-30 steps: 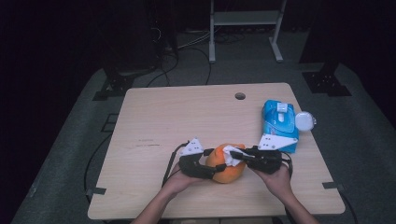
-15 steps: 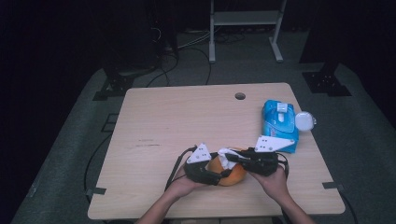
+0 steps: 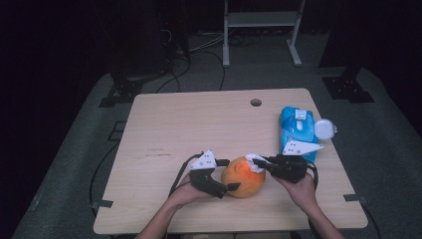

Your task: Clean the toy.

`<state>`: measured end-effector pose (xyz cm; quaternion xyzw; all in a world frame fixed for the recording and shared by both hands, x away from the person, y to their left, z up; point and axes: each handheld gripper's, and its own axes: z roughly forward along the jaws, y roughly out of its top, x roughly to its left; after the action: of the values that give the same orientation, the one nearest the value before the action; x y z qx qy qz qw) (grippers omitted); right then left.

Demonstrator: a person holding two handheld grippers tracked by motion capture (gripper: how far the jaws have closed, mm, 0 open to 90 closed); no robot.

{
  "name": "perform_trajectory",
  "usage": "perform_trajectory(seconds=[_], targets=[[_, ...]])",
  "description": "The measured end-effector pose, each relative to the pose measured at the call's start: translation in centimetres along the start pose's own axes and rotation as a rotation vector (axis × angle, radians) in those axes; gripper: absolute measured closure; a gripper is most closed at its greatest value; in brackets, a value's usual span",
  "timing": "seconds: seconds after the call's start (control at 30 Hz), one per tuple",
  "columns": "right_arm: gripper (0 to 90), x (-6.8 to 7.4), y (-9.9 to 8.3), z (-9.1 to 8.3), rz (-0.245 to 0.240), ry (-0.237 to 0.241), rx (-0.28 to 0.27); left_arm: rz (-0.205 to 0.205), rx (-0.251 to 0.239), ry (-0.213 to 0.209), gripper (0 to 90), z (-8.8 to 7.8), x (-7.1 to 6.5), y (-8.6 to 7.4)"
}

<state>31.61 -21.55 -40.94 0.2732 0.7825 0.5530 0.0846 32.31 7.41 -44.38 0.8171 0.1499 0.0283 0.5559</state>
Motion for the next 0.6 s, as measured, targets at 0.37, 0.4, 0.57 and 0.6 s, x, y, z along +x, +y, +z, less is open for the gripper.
perform_trajectory(seconds=[0.37,0.4,0.57,0.6], targets=[[82.1,1.3,1.0,0.1,-0.013,0.031,-0.063,0.107,0.032,0.165,33.6,-0.2,-1.4,1.2],[82.1,1.4,1.2,0.1,-0.016,0.038,-0.065,0.126,0.037,0.201,34.3,-0.4,-1.4,1.5],[81.9,1.7,1.2,0.5,-0.028,0.054,-0.05,0.127,0.067,0.325,34.3,-1.4,-0.8,1.7],[81.9,1.6,1.1,0.6,-0.019,0.055,-0.05,0.116,0.085,0.326,34.1,-1.2,-0.7,1.5]])
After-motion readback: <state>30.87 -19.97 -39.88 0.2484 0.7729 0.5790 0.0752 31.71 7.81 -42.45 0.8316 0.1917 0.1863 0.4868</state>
